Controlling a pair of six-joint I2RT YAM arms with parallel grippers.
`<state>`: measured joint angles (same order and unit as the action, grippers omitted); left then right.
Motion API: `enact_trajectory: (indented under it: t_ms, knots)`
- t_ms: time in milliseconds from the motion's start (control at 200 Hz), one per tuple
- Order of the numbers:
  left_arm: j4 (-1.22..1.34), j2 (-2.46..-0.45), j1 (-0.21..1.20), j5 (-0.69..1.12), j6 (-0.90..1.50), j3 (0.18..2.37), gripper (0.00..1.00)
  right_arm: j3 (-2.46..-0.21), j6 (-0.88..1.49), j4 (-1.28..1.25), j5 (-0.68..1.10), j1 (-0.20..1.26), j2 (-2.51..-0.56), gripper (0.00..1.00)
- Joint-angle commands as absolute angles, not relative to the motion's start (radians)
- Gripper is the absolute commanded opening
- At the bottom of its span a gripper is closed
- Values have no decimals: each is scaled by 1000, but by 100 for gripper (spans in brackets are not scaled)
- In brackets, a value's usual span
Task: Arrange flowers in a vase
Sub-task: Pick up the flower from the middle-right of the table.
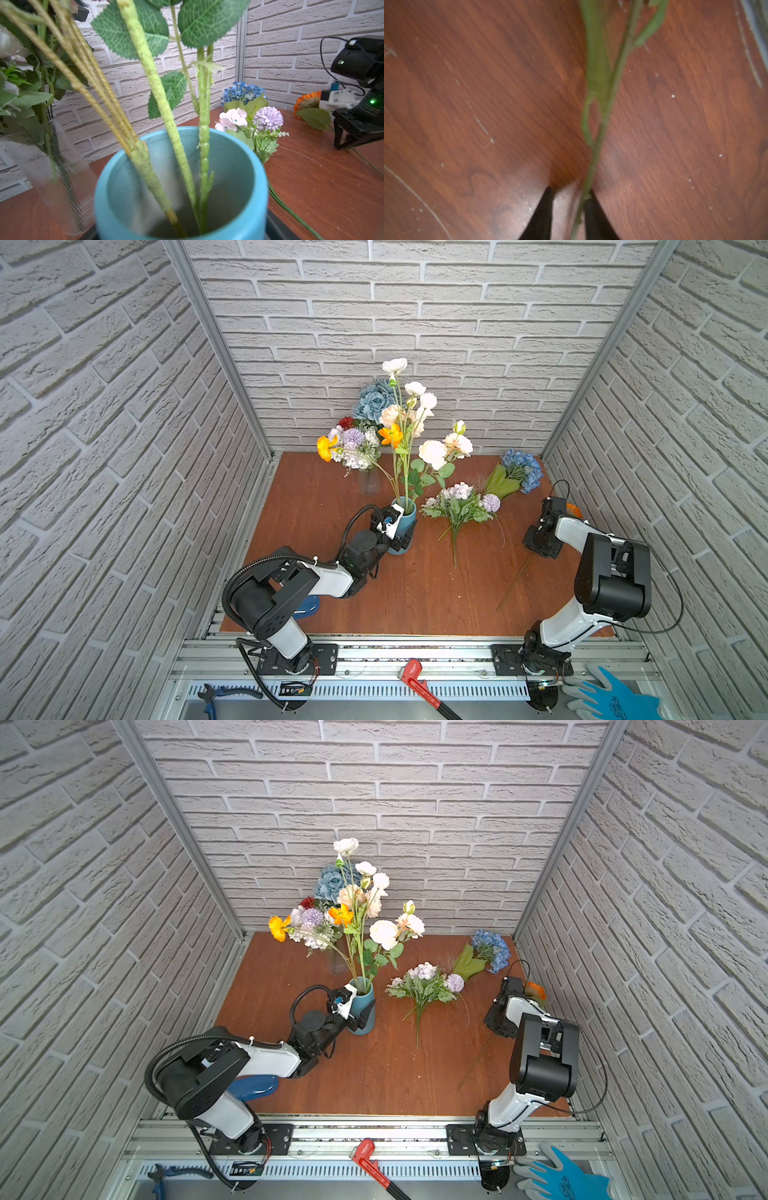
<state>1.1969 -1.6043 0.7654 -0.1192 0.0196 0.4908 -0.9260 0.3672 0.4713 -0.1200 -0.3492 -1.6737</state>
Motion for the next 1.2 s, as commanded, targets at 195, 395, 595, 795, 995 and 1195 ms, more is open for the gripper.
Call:
enact_trajectory:
  t_ms: [195, 395, 595, 795, 995, 1195]
  knots:
    - [1211, -1603, 780, -110, 11, 479, 0, -945, 358, 487, -98, -357, -1569, 6]
    - [1214, -1608, 782, -113, 11, 477, 0, -1034, 324, 571, -37, -319, -1407, 6]
    - [1220, -1614, 785, -120, 8, 471, 0, -1157, 321, 560, 106, -231, -1229, 6]
    - [1216, -1617, 791, -122, 8, 475, 0, -1358, 298, 539, 98, -36, -1152, 6]
    - [1213, -1614, 792, -121, 7, 482, 0, -1444, 335, 361, 173, 91, -1100, 6]
    - [1200, -1608, 793, -115, 6, 487, 0, -1461, 312, 82, 285, 249, -1115, 6]
